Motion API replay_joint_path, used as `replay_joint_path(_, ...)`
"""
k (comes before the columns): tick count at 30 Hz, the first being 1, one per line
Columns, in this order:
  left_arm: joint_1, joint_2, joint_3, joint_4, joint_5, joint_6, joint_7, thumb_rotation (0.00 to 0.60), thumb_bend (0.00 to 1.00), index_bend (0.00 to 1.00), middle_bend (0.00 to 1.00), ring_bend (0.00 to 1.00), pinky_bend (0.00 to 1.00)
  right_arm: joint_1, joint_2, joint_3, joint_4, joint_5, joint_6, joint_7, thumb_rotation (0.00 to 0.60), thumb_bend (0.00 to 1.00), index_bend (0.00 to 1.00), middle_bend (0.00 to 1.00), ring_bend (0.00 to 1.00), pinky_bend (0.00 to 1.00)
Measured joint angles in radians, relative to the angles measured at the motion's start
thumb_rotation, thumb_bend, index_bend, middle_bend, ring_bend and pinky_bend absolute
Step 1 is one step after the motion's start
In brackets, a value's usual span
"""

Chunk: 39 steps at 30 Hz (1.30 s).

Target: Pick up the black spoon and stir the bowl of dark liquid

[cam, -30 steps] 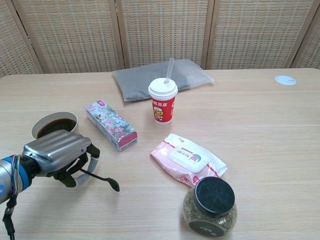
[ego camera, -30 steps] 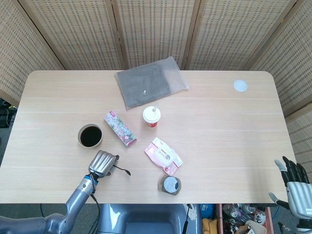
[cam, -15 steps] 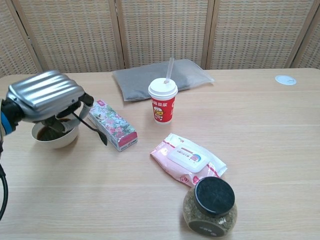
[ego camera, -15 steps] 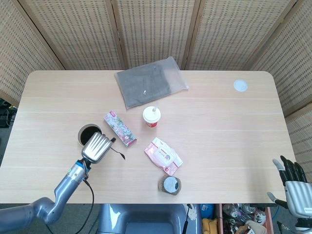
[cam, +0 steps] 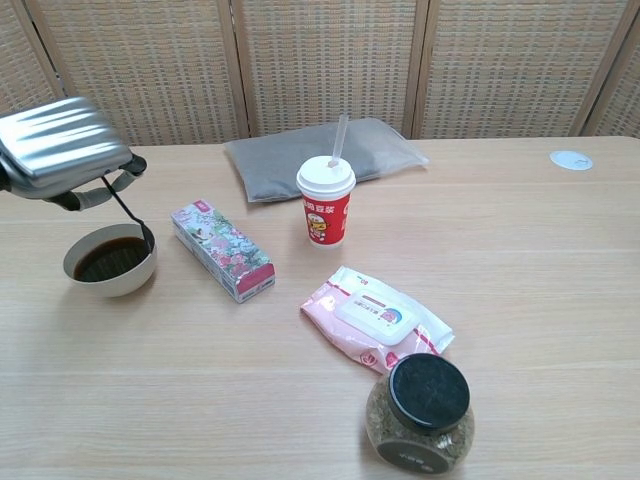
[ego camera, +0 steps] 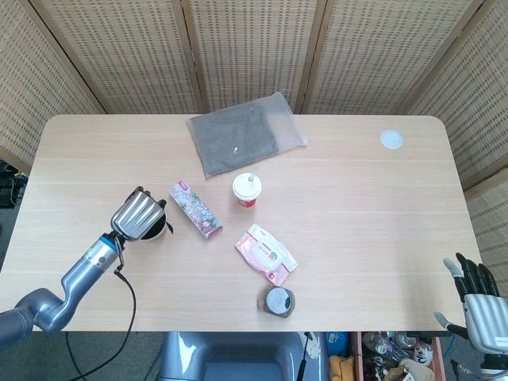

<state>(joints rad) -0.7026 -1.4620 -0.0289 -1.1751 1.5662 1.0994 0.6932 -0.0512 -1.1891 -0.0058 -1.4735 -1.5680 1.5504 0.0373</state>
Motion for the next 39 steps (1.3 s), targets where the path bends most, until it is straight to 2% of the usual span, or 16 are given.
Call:
replay_joint_path(15,-0.003,-0.026,0.021,0.201,0.004,-0.038,-0.030,0.600,0.41,0.72,0.82,0.72,0.73,0.006,-0.007,0.000,0.009,0.006,-0.014,0.005,0.600,0.09,0.08,0.09,0.00,0.00)
replay_joint_path(23,0.005,-0.076,0.035,0.307,-0.007,-0.070,-0.054,0.600,0.41,0.72,0.82,0.72,0.73,0.005,-0.009,0.000,0.014,0.011,-0.014,0.008,0.600,0.09,0.08,0.09,0.00,0.00)
replay_joint_path(39,0.020,-0.119,0.070,0.343,0.024,-0.063,-0.072,0.600,0.41,0.72,0.82,0.72,0.73,0.001,-0.010,-0.002,0.020,0.015,-0.012,0.015,0.600,0.09,0.08,0.09,0.00,0.00)
